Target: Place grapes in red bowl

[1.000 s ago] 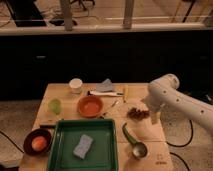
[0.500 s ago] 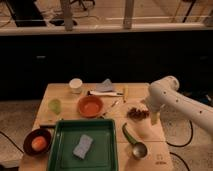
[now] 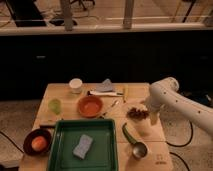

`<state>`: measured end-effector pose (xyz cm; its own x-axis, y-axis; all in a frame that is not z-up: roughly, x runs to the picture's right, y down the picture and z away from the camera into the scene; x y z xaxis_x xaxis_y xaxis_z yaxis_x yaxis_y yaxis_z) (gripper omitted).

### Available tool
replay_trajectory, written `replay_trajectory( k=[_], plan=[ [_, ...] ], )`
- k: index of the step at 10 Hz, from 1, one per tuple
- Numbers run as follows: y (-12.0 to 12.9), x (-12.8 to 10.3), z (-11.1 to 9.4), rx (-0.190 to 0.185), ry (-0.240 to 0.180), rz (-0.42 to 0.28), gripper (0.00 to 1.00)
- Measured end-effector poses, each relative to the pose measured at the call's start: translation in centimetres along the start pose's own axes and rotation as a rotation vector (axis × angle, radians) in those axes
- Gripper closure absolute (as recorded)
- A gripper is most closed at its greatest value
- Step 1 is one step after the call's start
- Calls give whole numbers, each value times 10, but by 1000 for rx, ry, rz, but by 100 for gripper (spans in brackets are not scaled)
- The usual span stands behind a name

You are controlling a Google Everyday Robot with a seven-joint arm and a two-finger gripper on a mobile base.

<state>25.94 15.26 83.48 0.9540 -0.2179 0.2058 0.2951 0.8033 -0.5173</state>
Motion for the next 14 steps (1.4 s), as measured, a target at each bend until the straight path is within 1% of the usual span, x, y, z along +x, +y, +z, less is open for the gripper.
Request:
replay_trajectory(
  k=[14],
  plan=[
    [1, 1, 34, -31, -31, -74, 20]
  ],
)
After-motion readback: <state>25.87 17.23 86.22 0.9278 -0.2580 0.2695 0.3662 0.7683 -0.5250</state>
